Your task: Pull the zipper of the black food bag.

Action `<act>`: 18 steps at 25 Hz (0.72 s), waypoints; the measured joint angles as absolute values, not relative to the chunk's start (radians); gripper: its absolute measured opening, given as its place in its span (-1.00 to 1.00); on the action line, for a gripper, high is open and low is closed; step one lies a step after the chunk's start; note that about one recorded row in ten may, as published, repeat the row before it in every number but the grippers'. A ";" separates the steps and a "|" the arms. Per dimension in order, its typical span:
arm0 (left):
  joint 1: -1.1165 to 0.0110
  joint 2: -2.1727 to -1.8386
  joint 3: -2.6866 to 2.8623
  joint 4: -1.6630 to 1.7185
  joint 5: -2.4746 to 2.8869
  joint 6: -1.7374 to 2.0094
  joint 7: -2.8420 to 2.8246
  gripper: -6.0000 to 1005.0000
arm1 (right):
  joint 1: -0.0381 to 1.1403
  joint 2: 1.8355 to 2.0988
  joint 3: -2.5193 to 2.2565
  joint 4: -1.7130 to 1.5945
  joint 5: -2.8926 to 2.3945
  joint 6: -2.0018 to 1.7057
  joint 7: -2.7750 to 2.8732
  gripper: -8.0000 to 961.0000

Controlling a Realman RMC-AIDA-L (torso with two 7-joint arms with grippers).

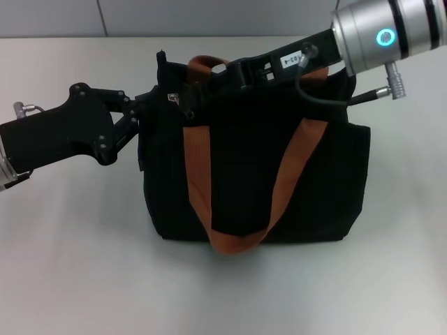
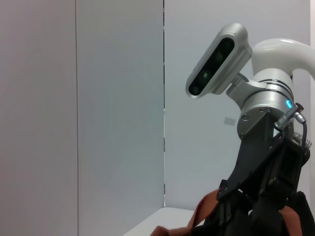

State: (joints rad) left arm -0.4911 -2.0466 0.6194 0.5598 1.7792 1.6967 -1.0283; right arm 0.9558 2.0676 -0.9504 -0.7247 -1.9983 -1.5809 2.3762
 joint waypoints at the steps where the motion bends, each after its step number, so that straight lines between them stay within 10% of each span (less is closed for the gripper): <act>1: -0.492 -2.046 0.619 0.560 1.779 1.698 -1.028 -0.94 | 0.959 2.068 -0.956 -0.725 -1.998 -1.577 2.379 -0.31; 18: -0.506 -2.046 0.619 0.560 1.779 1.698 -1.046 -0.94 | 0.965 2.076 -1.000 -0.780 -2.025 -1.577 2.412 -0.31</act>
